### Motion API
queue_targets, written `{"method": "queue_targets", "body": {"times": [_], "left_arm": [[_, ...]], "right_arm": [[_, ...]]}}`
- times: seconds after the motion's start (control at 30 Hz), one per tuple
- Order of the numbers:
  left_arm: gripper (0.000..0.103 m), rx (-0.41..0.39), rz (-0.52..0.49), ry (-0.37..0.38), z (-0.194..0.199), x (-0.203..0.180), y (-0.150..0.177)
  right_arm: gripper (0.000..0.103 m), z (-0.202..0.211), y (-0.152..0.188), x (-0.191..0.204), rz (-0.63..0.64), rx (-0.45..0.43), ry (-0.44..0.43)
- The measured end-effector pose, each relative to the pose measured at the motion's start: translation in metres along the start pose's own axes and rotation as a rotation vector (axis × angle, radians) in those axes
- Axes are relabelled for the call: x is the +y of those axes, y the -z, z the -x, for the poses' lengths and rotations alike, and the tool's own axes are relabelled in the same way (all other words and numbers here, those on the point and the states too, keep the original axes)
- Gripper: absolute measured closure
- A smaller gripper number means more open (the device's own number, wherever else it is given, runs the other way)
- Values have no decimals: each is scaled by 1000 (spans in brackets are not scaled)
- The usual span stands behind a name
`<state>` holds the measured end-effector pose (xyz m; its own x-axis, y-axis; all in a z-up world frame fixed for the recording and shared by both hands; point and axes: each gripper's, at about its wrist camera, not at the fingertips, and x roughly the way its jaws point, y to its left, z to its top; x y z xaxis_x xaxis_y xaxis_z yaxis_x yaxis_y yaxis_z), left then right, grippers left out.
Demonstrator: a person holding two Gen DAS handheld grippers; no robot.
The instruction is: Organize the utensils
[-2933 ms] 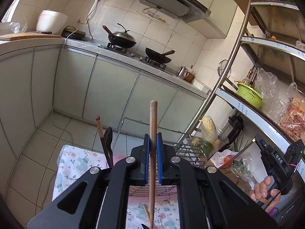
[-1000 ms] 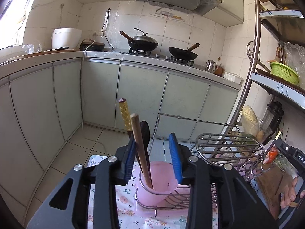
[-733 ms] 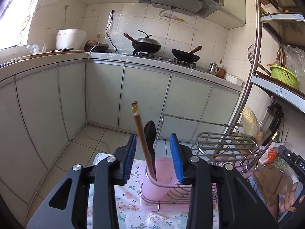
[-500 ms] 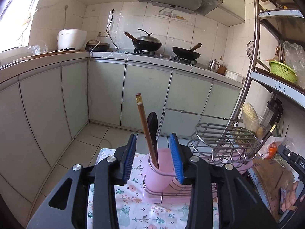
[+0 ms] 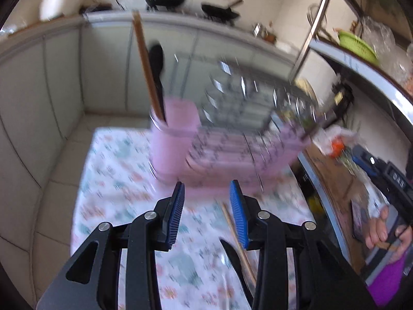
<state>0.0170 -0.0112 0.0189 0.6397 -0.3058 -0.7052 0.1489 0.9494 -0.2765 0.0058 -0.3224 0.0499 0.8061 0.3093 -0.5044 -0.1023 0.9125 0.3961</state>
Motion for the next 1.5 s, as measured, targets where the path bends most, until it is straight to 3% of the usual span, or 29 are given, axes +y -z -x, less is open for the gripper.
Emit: {"method": "queue_targets", "body": {"times": [0.1,0.27,0.43,0.5,0.67,0.73,0.77,0.8,1.1,1.37,1.5], "left_arm": [[66,140,-8,56,-20,-4,22],[67,322,-24,52,-52,-12,62],[67,400,-26,-2,-81,-16,72],[67,417,-40,-56,-94,-16,72],[67,483,-6,-77,-124,-5,76],[69,467,-10,-72,-127,-4,76],[91,462,-26,-73,-127,-5,76],[100,457,-48,-76,-128,-5,76],[103,384,35,-14,-103,23,64],[103,293,78,41,-78,46,41],[103,267,93,44,-70,51,34]], "right_arm": [[65,-4,10,5,3,68,-20],[69,-7,25,12,15,158,-51],[70,-23,45,12,-13,282,-99],[70,-31,51,10,-28,321,-111],[70,-64,68,2,-84,436,-150],[70,-78,74,0,-107,478,-166],[70,-87,77,-2,-123,507,-175],[70,-96,81,-4,-137,536,-183],[74,-159,104,-9,-197,672,-164],[75,-187,117,-6,-148,707,-131],[91,-194,123,-2,-112,706,-141]]}}
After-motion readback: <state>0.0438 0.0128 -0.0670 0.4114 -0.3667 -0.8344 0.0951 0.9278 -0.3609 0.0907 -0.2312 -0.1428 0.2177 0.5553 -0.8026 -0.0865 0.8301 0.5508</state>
